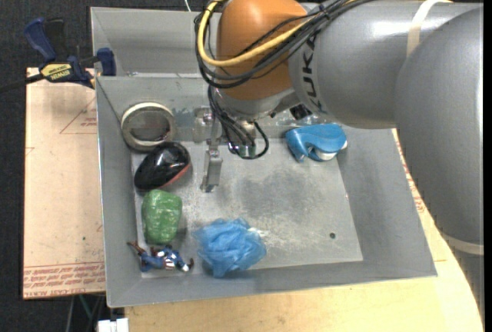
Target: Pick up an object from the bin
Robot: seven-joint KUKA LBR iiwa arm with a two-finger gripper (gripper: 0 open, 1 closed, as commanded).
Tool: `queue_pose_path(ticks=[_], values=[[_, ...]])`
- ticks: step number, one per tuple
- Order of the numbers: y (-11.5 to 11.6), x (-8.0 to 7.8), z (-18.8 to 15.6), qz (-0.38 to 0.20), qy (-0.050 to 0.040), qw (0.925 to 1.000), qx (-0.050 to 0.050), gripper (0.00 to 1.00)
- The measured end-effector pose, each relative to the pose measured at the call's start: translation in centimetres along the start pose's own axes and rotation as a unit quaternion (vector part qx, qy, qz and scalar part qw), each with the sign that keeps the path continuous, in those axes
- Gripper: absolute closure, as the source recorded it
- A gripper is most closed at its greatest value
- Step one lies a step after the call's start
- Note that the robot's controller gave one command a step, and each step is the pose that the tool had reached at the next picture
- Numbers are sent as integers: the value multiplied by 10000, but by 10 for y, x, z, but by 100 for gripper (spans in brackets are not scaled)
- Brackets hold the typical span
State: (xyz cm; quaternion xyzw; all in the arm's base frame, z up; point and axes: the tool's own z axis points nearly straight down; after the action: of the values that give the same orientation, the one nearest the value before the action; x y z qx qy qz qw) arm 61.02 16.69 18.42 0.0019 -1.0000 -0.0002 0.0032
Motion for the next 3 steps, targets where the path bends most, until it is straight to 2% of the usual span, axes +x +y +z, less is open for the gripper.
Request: queue_pose_path(ticks=[1,2,3], values=[[-1,-2,-5,20,-38,10000,-5,0],[45,-18,70,-1307,-58,9914,-6,0],[74,-22,47,-2020,-86,9794,-10,0]])
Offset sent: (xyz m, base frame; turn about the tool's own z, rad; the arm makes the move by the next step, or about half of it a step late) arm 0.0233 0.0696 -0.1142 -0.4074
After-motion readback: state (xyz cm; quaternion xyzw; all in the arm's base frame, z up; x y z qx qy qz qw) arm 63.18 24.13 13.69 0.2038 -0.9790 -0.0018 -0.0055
